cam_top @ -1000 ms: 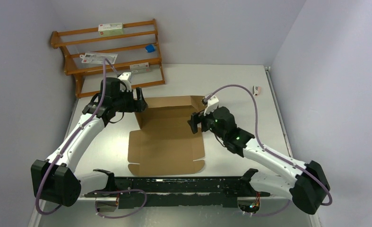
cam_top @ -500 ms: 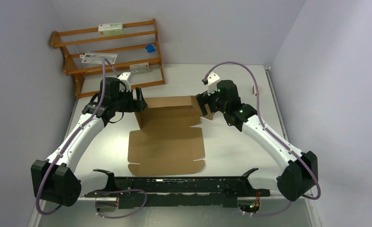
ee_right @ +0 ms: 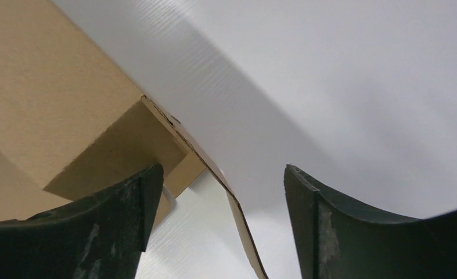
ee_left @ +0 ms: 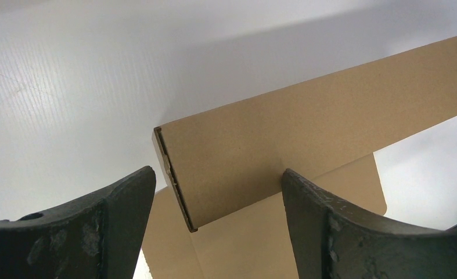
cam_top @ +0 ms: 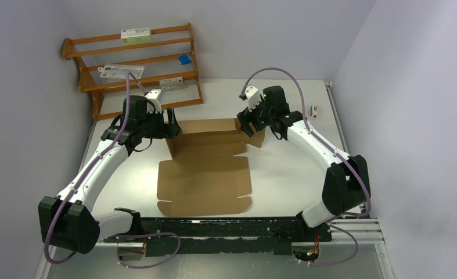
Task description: Fold the paper box
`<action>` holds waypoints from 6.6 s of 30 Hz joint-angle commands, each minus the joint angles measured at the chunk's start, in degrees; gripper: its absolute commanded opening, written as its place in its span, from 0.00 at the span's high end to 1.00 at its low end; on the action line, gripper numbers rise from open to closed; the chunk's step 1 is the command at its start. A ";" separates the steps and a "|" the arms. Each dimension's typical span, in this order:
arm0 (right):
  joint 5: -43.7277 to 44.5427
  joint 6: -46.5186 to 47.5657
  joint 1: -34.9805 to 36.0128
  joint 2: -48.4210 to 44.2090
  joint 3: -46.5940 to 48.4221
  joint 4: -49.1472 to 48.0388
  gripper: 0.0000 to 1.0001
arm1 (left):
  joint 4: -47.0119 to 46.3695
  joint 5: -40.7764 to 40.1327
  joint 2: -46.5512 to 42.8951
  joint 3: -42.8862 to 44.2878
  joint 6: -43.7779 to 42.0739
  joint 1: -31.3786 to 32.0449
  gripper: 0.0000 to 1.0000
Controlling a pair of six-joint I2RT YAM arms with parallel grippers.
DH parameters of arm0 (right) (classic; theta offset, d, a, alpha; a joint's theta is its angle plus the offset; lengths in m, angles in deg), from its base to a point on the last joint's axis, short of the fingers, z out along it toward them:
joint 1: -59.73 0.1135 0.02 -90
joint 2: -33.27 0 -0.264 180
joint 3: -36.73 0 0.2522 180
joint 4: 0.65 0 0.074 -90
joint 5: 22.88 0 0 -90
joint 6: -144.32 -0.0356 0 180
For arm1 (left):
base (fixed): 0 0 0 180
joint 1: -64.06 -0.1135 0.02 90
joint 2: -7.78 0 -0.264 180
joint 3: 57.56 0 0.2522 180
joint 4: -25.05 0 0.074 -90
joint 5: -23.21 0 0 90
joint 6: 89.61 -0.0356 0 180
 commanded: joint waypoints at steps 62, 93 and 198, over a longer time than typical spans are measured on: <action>-1.09 -13.93 4.42 -7.24 -7.69 -2.36 0.87 | -47.84 -31.26 -3.40 -25.51 9.26 44.29 0.13; -3.81 -13.84 6.79 -8.02 -7.83 -1.43 0.87 | -89.68 -44.09 40.59 -23.84 8.76 44.53 0.45; -21.61 -28.55 8.69 -2.10 -28.26 -53.92 0.24 | -67.53 -17.65 28.69 -34.11 30.64 26.25 0.66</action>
